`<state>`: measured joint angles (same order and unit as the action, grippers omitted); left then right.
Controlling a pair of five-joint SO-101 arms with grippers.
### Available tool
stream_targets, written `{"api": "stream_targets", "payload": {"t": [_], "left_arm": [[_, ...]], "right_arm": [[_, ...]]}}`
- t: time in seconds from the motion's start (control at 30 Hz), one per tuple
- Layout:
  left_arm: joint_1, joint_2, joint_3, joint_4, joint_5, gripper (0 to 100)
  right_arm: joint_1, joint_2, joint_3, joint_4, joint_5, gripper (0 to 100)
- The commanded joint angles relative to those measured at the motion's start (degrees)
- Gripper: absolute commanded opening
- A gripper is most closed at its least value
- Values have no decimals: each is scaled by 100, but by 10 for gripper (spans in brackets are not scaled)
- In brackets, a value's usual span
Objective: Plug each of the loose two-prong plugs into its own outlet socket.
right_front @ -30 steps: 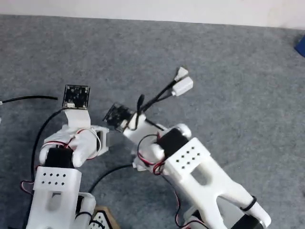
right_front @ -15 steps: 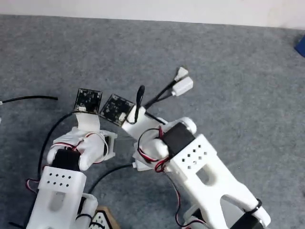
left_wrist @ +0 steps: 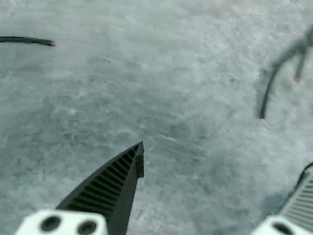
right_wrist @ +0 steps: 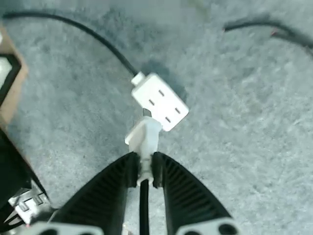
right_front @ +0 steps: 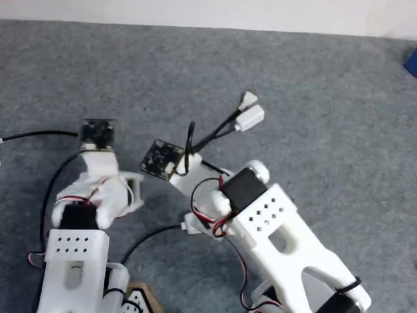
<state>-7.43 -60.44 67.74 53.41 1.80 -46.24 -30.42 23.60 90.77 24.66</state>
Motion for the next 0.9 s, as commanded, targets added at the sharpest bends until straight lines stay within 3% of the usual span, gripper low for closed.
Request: {"api": "stream_targets", "payload": {"t": [0.0, 0.27, 0.47, 0.87], "left_arm": [[-127, -13, 22, -158, 70, 463], [-40, -13, 391, -651, 70, 463], [-40, -22, 400, -651, 70, 463], [-40, -22, 400, -651, 62, 463]], "right_arm": [[57, -31, 40, 22, -193, 8], [-295, 910, 40, -365, -404, 8], [-259, 1833, -549, -523, -413, 8], [110, 2053, -866, -523, -378, 8]]}}
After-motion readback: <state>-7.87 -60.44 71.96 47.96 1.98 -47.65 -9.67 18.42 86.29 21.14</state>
